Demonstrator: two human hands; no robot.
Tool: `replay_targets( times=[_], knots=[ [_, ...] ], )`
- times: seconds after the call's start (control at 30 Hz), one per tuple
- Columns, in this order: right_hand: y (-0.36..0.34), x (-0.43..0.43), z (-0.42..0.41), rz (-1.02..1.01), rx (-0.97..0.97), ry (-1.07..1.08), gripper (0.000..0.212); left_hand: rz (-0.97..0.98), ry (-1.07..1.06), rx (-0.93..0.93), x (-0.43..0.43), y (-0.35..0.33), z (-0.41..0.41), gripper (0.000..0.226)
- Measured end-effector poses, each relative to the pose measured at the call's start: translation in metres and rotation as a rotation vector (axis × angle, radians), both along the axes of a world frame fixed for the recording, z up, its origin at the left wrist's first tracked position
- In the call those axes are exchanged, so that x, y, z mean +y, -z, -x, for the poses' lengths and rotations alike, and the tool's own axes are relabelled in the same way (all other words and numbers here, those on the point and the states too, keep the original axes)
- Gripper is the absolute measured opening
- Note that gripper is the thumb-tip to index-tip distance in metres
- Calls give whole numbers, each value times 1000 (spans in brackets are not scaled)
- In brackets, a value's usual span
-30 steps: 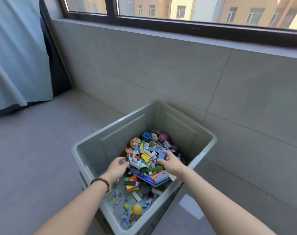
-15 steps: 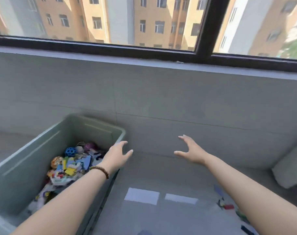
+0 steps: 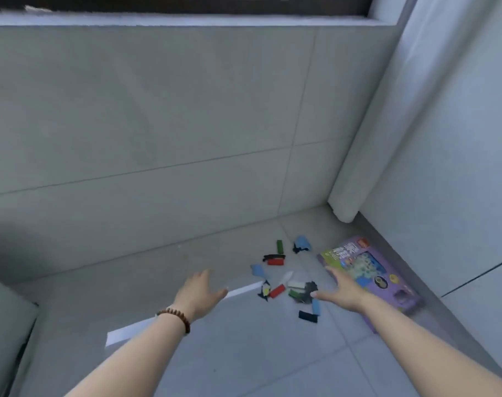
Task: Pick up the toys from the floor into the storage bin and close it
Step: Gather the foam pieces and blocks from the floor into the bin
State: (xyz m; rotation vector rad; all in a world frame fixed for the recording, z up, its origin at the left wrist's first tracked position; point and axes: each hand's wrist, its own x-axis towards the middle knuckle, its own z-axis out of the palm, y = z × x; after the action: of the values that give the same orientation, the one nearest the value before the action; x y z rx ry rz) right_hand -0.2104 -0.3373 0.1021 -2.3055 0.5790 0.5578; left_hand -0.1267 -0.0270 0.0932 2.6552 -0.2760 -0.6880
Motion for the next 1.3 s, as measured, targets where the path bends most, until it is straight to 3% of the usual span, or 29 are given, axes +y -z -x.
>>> replay_targets(
  times=[0.03,0.17,0.47,0.7,0.87,0.97,1.1,1.3],
  knots=[
    [11,-6,-1,-28,23,7,111,-3,16,26,-13,12,-1,69],
    [57,-26,-13,-123,3,145,78,37,36,83,-49,49,-6,67],
    [167,-21,-34,-234,-19,579,83,189,-112,271,-121,123,-20,62],
    [196,0,-49,-156,-148,578,62,335,-206,415,-153,175,-19,40],
    [202,13,-54,-323,-189,593,57,566,-364,526,-172,170,-16,26],
    [202,7,-54,-398,-191,671,54,600,-469,576,-172,167,-15,21],
    [204,2,-52,-375,-204,706,52,619,-540,597,-167,173,-15,34],
    [205,-1,-53,-433,-232,679,50,662,-578,613,-168,173,-18,36]
  ],
)
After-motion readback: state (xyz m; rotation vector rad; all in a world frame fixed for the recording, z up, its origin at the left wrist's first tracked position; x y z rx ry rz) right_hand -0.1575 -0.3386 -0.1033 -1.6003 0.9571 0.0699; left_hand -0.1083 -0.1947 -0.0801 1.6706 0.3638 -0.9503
